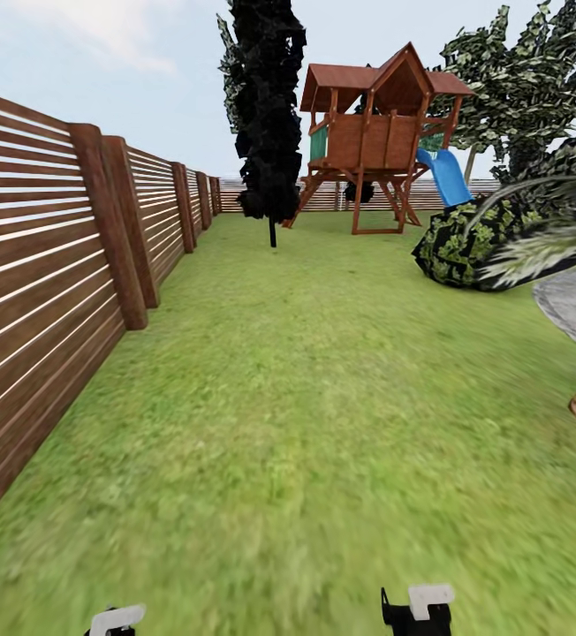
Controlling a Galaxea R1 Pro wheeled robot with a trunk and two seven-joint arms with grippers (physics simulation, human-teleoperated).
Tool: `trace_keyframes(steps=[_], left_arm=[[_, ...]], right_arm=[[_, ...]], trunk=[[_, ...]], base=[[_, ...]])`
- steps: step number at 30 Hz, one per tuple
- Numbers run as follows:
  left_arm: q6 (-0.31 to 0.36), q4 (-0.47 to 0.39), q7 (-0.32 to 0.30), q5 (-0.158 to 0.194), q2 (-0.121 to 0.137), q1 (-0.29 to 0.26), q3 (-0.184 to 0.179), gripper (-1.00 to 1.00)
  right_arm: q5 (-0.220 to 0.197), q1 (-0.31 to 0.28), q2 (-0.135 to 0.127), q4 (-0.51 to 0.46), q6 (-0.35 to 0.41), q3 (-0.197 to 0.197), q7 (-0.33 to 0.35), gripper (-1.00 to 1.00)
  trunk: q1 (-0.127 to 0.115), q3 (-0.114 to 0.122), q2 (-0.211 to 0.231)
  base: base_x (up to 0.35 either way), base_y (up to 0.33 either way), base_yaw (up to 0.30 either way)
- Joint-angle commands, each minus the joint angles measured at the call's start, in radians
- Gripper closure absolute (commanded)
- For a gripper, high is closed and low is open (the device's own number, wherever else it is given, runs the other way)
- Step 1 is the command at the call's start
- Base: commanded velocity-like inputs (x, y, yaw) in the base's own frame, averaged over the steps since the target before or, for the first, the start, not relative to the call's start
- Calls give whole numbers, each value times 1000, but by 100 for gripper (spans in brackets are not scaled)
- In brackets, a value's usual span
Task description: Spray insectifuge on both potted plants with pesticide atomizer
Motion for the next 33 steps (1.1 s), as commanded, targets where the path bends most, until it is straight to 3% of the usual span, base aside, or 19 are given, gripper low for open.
trace_keyframes(steps=[1,33], left_arm=[[-3,1,-3,11,1,-1,-8,100],[-3,1,-3,9,-1,-1,-8,100]], right_arm=[[11,-1,0,1,-1,-2,-8,-100],[10,-1,0,2,-1,-2,-8,-100]], trunk=[[0,-1,0],[0,-1,0]], base=[[339,0,0],[339,0,0]])
